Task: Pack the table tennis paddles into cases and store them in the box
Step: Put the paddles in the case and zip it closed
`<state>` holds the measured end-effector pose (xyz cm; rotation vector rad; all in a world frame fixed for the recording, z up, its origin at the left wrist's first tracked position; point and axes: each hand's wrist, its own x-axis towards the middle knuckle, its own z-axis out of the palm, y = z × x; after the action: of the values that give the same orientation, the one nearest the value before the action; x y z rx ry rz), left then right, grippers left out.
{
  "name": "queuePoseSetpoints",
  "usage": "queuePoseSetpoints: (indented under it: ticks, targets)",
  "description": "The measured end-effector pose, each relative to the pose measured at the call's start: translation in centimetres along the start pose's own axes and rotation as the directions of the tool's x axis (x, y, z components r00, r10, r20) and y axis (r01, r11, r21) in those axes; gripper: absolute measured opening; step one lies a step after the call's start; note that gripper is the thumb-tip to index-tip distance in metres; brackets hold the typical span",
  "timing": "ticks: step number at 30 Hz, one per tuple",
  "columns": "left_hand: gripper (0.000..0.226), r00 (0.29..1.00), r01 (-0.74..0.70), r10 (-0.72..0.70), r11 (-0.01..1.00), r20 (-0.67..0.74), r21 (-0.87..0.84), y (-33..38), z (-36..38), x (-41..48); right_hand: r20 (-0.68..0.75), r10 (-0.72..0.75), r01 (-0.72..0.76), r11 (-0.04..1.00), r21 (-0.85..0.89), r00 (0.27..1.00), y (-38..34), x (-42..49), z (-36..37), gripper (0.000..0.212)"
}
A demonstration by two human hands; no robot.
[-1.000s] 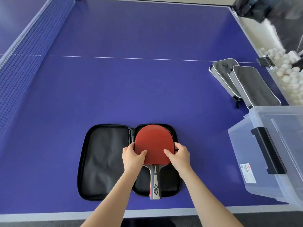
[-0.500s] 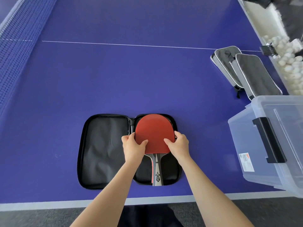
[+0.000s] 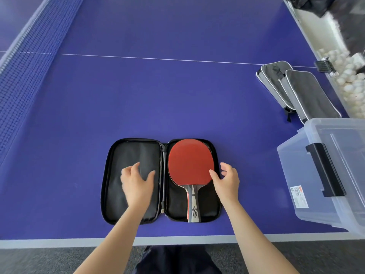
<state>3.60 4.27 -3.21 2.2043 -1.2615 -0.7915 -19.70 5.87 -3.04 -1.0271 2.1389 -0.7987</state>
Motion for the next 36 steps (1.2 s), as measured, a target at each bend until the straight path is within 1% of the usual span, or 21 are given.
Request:
queuePoseSetpoints:
  ticks: [3, 5, 8, 9, 11, 13, 16, 19, 21, 23, 25, 26, 28, 31, 34, 36]
  targets:
    - [0.062, 0.989, 0.113, -0.101, 0.986, -0.109, 0.120, -3.6, -3.1, 0.9, -0.007, 0.024, -0.024, 1.000, 0.004, 1.000, 1.1, -0.9, -1.0, 0.046]
    - [0.065, 0.974, 0.200, -0.180, 0.968, -0.135, 0.154, -5.7, -4.7, 1.4, -0.006, 0.044, -0.044, 0.999, 0.003, 0.999, 1.8, -1.6, -1.4, 0.045]
    - [0.065, 0.955, 0.293, -0.283, 0.946, -0.084, 0.141, -8.0, -6.1, 1.9, 0.004, 0.058, -0.058, 0.998, 0.010, 0.998, 2.4, -2.7, -1.5, 0.044]
    - [0.061, 0.951, 0.308, -0.303, 0.943, -0.059, 0.125, -8.5, -6.4, 2.0, 0.010, 0.059, -0.059, 0.998, 0.011, 0.998, 2.5, -3.1, -1.5, 0.043]
    - [0.051, 0.954, 0.301, -0.301, 0.949, -0.016, 0.092, -9.2, -6.7, 2.0, 0.025, 0.053, -0.054, 0.998, 0.017, 0.998, 2.7, -3.7, -1.3, 0.042]
    - [0.041, 0.963, 0.270, -0.270, 0.963, 0.014, 0.023, -9.5, -6.9, 1.8, 0.039, 0.047, -0.048, 0.999, 0.020, 0.998, 2.7, -4.2, -1.1, 0.041]
    - [0.032, 0.964, 0.265, -0.259, 0.951, 0.056, -0.160, -9.3, -7.4, 1.3, 0.048, 0.044, -0.045, 0.999, 0.022, 0.998, 2.5, -4.8, -0.8, 0.041]
    - [0.029, 0.948, 0.317, -0.272, 0.864, 0.168, -0.390, -8.4, -8.8, 0.6, 0.036, 0.036, -0.037, 0.999, 0.038, 0.999, 1.9, -5.1, -0.8, 0.039]
    - [0.035, 0.944, 0.313, -0.211, 0.816, 0.253, -0.486, -7.4, -10.0, -0.3, 0.014, 0.016, -0.017, 0.998, 0.060, 1.000, 1.3, -5.3, -0.9, 0.036]
    - [0.047, 0.942, 0.275, -0.121, 0.814, 0.313, -0.512, -6.0, -11.0, -1.3, -0.002, -0.009, 0.009, 0.995, 0.095, 1.000, 0.3, -5.3, -0.9, 0.033]
    - [0.057, 0.934, 0.214, -0.021, 0.833, 0.358, -0.510, -4.3, -11.2, -2.4, 0.022, -0.039, 0.035, 0.988, 0.147, 0.999, -1.2, -5.5, -0.9, 0.029]
    - [0.061, 0.927, 0.175, 0.030, 0.848, 0.375, -0.501, -3.3, -11.1, -3.1, 0.061, -0.056, 0.044, 0.983, 0.177, 0.997, -2.1, -5.6, -0.9, 0.027]
    - [0.063, 0.908, 0.082, 0.133, 0.874, 0.396, -0.479, -1.6, -10.4, -4.5, 0.182, -0.094, 0.049, 0.969, 0.240, 0.979, -4.0, -5.9, -0.9, 0.023]
    - [0.065, 0.875, -0.029, 0.245, 0.887, 0.417, -0.460, 0.6, -8.9, -6.4, 0.344, -0.158, 0.035, 0.941, 0.337, 0.926, -6.9, -6.6, -0.8, 0.022]
    - [0.069, 0.863, -0.129, 0.315, 0.894, 0.396, -0.428, 2.2, -7.5, -7.8, 0.430, -0.201, -0.018, 0.891, 0.453, 0.880, -9.3, -7.4, -0.7, 0.017]
    - [0.070, 0.856, -0.190, 0.343, 0.904, 0.388, -0.382, 3.1, -6.6, -8.4, 0.468, -0.222, -0.050, 0.864, 0.501, 0.855, -10.1, -7.7, -0.7, 0.020]
